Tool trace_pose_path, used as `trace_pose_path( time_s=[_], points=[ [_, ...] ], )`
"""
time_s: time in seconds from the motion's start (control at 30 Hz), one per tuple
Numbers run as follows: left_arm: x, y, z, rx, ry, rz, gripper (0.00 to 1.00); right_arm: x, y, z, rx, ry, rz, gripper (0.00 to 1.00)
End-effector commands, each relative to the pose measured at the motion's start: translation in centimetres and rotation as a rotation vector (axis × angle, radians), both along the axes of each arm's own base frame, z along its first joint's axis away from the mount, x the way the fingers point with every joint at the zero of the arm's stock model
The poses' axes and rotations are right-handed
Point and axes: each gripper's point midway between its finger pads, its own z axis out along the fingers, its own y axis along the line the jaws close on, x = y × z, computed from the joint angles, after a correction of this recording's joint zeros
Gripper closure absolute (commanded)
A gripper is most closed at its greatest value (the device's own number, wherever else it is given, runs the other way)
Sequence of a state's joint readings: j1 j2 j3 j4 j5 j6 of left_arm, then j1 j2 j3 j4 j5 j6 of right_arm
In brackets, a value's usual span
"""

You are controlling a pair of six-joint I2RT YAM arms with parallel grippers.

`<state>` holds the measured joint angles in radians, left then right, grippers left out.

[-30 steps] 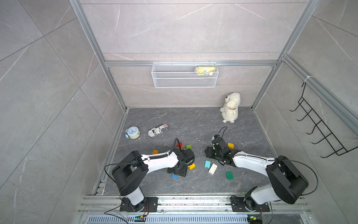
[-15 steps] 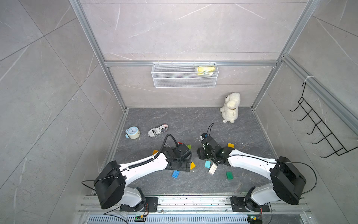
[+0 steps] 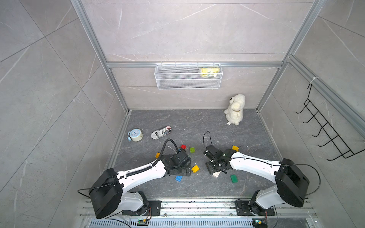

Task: Assemble the letter h with lego
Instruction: Move the lego brick at the center of the board.

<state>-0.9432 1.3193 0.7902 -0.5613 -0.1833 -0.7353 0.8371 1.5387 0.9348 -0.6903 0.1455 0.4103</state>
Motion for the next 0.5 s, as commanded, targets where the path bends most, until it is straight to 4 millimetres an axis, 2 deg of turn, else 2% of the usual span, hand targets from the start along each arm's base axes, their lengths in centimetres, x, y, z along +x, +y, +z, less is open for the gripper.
trace_pose_path(
  time_s=[0.0,0.17,0.47],
  points=[
    [2.0,-0.5,1.4,-0.036,-0.113,-0.033,0.01,-0.3,-1.4,-0.4,-0.14,0.043,0.064,0.34],
    [2.8,-0.4,1.0,-0.066,-0.164,-0.054,0.01,0.6,-0.7,-1.0,-0.186,0.056,0.119,0.32],
    [2.8,-0.1,0.4,-0.142,-0.191,-0.071,0.01,1.3,0.7,-2.7,-0.216,0.101,0.215,0.27]
  ],
)
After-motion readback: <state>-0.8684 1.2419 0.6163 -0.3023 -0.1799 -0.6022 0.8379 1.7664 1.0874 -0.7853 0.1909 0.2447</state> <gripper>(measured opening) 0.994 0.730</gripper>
